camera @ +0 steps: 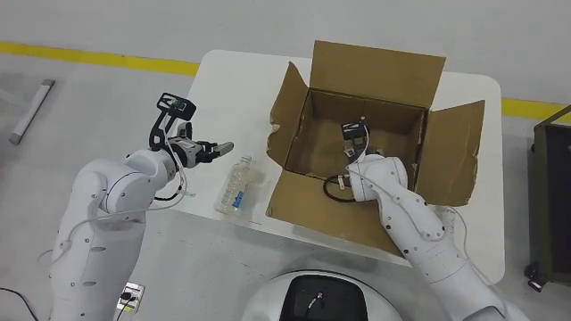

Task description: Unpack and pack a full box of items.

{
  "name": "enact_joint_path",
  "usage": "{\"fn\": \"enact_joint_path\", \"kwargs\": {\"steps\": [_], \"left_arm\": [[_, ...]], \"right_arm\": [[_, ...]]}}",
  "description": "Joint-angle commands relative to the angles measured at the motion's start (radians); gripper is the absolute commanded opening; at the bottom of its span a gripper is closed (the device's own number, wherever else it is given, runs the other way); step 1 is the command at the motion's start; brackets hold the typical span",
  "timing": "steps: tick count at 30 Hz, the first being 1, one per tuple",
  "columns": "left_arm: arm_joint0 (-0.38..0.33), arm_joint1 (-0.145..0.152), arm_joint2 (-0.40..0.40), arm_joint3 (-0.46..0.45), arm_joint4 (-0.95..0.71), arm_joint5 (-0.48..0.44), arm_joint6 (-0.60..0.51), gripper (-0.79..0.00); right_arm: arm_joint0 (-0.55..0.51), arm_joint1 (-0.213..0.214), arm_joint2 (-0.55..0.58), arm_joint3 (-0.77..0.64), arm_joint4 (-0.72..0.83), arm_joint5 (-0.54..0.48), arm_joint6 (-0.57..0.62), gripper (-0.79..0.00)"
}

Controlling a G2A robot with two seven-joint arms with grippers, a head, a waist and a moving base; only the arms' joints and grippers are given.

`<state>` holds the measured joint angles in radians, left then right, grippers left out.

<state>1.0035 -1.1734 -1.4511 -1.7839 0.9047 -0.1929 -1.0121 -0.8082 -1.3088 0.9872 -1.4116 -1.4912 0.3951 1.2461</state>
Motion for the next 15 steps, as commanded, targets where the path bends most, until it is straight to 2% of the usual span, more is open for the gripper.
{"fn": "enact_joint_path", "kwargs": {"steps": [1,3,5,9,15], "left_arm": [[0.0,0.0,0.0,0.0,0.0,0.0,0.0,0.0],[0.0,0.0,0.0,0.0,0.0,0.0,0.0,0.0],[0.0,0.0,0.0,0.0,0.0,0.0,0.0,0.0],[0.0,0.0,0.0,0.0,0.0,0.0,0.0,0.0],[0.0,0.0,0.0,0.0,0.0,0.0,0.0,0.0]], "right_arm": [[0.003,-0.004,0.0,0.009,-0.002,-0.003,-0.001,-0.348],[0.004,-0.008,0.001,0.016,-0.003,-0.005,-0.001,-0.394],[0.003,-0.012,0.002,0.021,0.001,-0.008,-0.001,-0.403],[-0.001,-0.02,0.016,0.006,0.042,-0.02,-0.014,-0.502],[-0.021,-0.025,0.044,-0.043,0.096,-0.055,-0.034,-0.459]]}}
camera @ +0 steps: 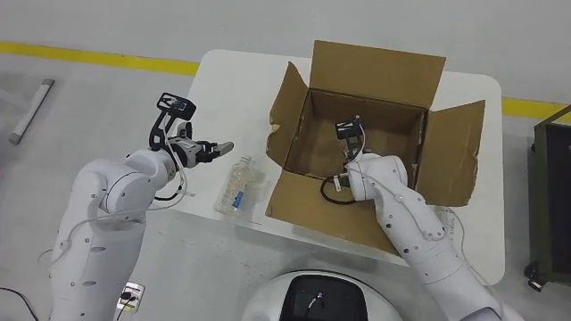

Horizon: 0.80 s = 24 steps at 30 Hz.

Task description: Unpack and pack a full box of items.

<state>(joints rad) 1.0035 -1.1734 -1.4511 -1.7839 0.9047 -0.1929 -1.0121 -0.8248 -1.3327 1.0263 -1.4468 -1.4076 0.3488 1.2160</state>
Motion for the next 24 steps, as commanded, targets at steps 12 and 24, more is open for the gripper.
{"fn": "enact_joint_path", "kwargs": {"steps": [12,24], "left_arm": [[0.0,0.0,0.0,0.0,0.0,0.0,0.0,0.0],[0.0,0.0,0.0,0.0,0.0,0.0,0.0,0.0]], "right_arm": [[-0.021,-0.005,0.039,-0.03,-0.04,-0.019,0.009,-0.379],[-0.011,-0.024,0.031,0.035,-0.035,-0.029,-0.001,-0.413]]}}
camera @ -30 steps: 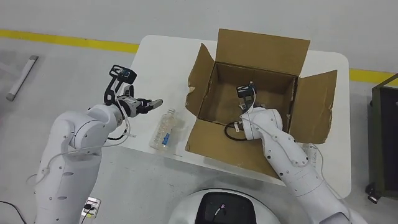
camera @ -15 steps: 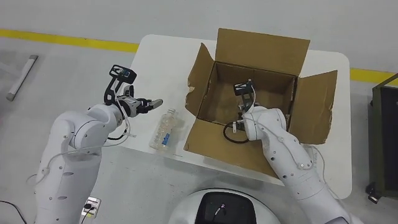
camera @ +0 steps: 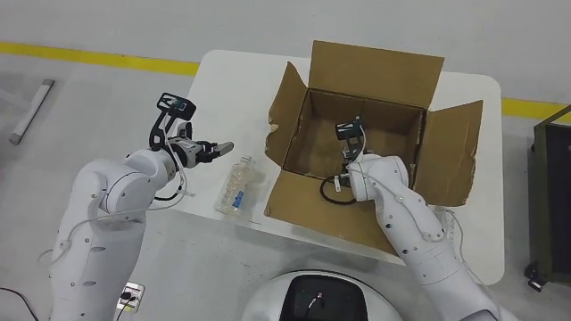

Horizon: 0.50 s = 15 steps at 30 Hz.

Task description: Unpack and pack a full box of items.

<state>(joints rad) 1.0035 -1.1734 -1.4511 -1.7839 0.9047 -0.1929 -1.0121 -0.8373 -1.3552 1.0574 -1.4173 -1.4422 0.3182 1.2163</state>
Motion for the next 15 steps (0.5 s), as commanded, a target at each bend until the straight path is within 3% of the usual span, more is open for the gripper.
{"fn": "enact_joint_path", "kwargs": {"steps": [1,4,15], "left_arm": [[0.0,0.0,0.0,0.0,0.0,0.0,0.0,0.0],[0.0,0.0,0.0,0.0,0.0,0.0,0.0,0.0],[0.0,0.0,0.0,0.0,0.0,0.0,0.0,0.0]], "right_arm": [[0.002,-0.003,0.0,0.008,-0.001,0.001,-0.002,-0.428],[0.004,-0.007,0.001,0.006,-0.005,0.004,0.001,-0.483],[-0.021,-0.011,0.028,-0.044,-0.033,-0.013,0.014,-0.443]]}}
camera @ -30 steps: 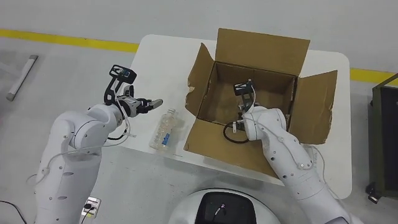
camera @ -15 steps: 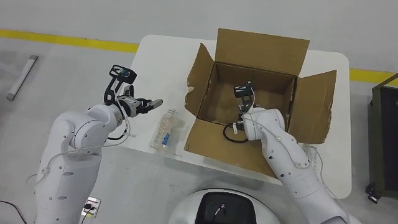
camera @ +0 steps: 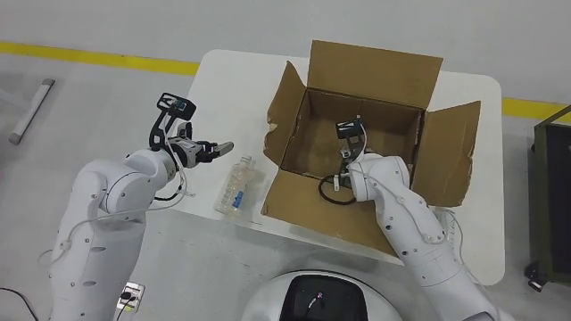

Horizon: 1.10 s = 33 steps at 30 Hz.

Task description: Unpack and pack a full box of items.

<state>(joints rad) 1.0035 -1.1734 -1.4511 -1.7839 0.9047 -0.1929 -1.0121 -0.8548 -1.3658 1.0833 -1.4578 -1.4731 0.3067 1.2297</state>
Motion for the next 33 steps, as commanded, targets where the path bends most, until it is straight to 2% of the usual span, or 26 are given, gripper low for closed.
{"fn": "enact_joint_path", "kwargs": {"steps": [1,19,21,22,23,24,33], "left_arm": [[0.0,0.0,0.0,0.0,0.0,0.0,0.0,0.0],[0.0,0.0,0.0,0.0,0.0,0.0,0.0,0.0],[0.0,0.0,0.0,0.0,0.0,0.0,0.0,0.0],[0.0,0.0,0.0,0.0,0.0,0.0,0.0,0.0],[0.0,0.0,0.0,0.0,0.0,0.0,0.0,0.0],[0.0,0.0,0.0,0.0,0.0,0.0,0.0,0.0],[0.0,0.0,0.0,0.0,0.0,0.0,0.0,0.0]], "right_arm": [[-0.007,-0.001,0.004,-0.005,-0.003,-0.003,0.002,-0.446],[-0.018,-0.019,0.01,0.023,-0.019,-0.019,-0.007,-0.474],[-0.019,-0.021,0.011,0.025,-0.021,-0.02,-0.006,-0.536],[-0.02,-0.021,0.012,0.025,-0.023,-0.021,-0.005,-0.597],[-0.02,-0.022,0.013,0.024,-0.025,-0.02,-0.004,-0.733],[-0.021,-0.023,0.016,0.016,-0.028,-0.016,-0.005,-0.785],[-0.065,-0.018,0.083,-0.119,-0.046,-0.01,0.003,-0.785]]}}
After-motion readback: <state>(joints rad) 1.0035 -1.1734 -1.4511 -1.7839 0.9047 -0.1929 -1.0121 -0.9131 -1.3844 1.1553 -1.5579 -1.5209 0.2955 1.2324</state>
